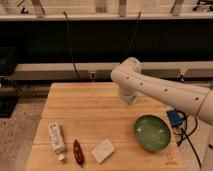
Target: Move the arm in a circular motion
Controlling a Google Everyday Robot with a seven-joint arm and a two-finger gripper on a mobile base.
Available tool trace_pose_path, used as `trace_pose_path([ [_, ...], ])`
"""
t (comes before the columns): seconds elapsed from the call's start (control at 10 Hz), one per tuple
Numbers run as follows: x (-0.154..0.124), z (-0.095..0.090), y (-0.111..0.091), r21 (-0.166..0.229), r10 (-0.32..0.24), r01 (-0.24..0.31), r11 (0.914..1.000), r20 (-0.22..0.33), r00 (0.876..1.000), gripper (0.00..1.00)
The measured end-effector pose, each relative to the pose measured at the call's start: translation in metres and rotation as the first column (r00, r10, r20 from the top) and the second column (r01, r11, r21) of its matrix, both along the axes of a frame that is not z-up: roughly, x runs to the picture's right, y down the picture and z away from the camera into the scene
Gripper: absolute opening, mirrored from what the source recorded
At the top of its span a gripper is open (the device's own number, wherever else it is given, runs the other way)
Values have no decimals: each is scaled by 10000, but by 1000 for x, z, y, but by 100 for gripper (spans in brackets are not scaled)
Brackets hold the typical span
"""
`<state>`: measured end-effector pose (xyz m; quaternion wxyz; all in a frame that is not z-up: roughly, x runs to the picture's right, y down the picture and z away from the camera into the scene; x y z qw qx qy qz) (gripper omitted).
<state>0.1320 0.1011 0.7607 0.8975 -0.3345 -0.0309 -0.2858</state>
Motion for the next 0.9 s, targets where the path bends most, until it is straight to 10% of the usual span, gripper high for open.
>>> trace_pose_path([
  [0.9, 9, 8, -5, -31, -712, 714, 9974, 456, 9964, 1],
])
